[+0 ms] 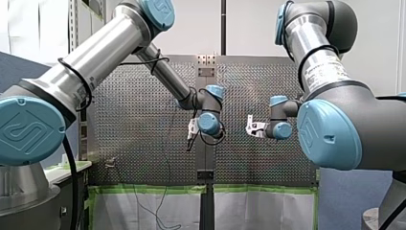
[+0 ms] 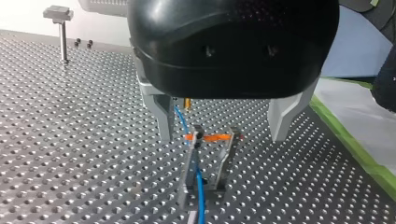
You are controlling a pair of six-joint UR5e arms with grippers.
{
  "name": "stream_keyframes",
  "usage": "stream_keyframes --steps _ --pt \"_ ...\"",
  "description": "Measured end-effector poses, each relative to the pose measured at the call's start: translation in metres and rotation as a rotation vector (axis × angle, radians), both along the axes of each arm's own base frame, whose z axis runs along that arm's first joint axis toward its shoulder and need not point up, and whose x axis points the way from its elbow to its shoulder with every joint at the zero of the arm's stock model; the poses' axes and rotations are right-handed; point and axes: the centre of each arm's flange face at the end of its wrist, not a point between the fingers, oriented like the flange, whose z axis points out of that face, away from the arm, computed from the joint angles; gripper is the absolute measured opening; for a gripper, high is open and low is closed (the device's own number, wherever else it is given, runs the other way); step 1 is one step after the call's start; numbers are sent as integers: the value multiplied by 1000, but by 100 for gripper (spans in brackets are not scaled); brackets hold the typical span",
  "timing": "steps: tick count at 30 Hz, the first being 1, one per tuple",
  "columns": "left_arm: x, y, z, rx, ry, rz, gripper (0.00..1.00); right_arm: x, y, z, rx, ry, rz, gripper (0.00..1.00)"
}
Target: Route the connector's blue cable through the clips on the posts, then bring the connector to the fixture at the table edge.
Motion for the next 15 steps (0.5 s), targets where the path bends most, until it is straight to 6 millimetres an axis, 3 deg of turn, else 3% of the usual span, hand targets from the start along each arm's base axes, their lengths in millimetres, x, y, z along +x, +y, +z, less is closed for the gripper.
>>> stream_keyframes --steps 15 --pt "-31 18 43 -117 -88 54 100 1 1 0 4 0 1 16"
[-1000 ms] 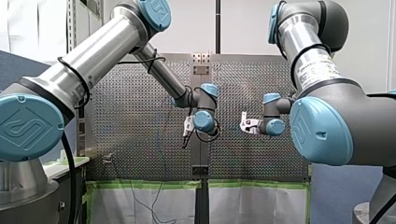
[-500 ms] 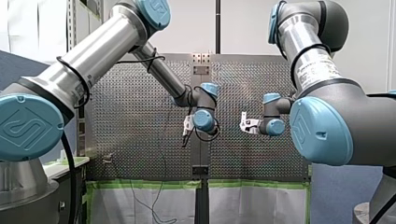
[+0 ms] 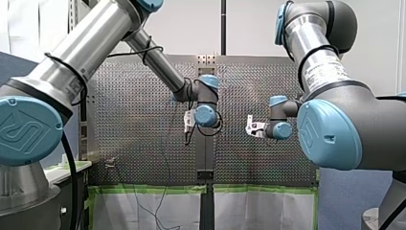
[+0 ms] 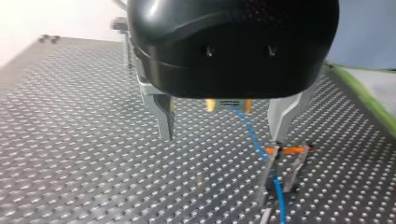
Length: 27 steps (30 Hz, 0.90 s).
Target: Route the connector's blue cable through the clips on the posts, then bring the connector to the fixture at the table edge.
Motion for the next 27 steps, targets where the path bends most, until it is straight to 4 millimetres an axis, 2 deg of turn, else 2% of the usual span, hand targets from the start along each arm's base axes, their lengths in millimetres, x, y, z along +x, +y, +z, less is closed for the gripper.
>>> stream_keyframes --steps 7,14,19,27 --pt "-15 14 17 -83 -24 51 100 0 1 -1 9 3 1 16" --pt "-30 42 27 -96 7 127 100 2 3 -1 13 5 5 16" --pt "-52 54 33 -66 24 153 100 3 4 -2 16 5 6 16" --pt "-92 55 46 -113 -8 157 100 4 4 -1 15 5 7 16"
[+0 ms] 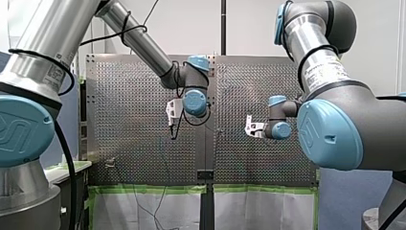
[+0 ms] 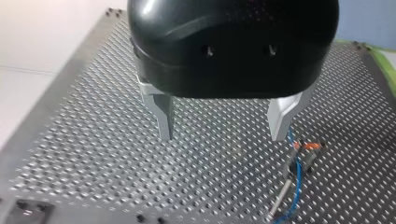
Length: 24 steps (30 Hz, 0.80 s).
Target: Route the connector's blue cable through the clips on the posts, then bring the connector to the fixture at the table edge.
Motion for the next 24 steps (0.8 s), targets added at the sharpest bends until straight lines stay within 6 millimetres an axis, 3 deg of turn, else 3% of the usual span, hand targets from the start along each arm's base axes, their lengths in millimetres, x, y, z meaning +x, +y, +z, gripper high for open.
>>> stream_keyframes --steps 8,24 --pt "-26 5 12 -69 -39 -22 100 0 0 0 -2 0 0 16" --pt "-45 30 35 -263 -112 -117 100 1 1 0 1 0 2 16"
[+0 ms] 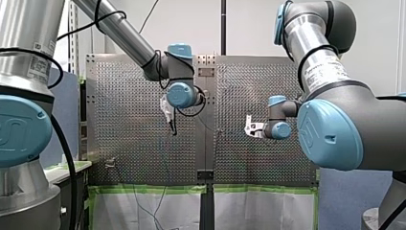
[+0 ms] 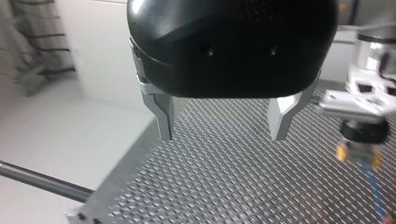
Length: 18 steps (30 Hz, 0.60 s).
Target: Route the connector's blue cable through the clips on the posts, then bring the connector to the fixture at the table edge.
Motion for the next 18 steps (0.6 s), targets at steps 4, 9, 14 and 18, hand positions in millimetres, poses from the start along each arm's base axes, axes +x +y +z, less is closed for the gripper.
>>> stream_keyframes --steps 4,9,14,18 --pt "-6 9 4 -41 -9 -28 100 1 0 0 0 0 1 16" --pt "-17 22 7 -54 -12 -39 100 1 1 0 1 0 2 16" --pt "-27 36 8 -55 -12 -36 100 1 1 0 2 0 2 16" --pt "-34 45 4 -47 -6 -32 100 1 1 0 1 0 2 16"
